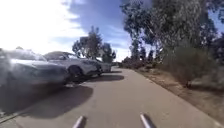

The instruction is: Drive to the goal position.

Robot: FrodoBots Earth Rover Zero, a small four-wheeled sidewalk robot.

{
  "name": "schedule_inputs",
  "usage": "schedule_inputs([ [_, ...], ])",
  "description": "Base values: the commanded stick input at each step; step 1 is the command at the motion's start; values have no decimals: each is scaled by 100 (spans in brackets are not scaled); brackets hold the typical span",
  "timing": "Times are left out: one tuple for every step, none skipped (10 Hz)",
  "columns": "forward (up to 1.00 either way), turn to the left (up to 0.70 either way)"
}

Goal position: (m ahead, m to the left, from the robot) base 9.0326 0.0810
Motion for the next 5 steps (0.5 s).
schedule_inputs([
  [70,0],
  [70,0],
  [70,0],
  [70,0],
  [70,0],
])
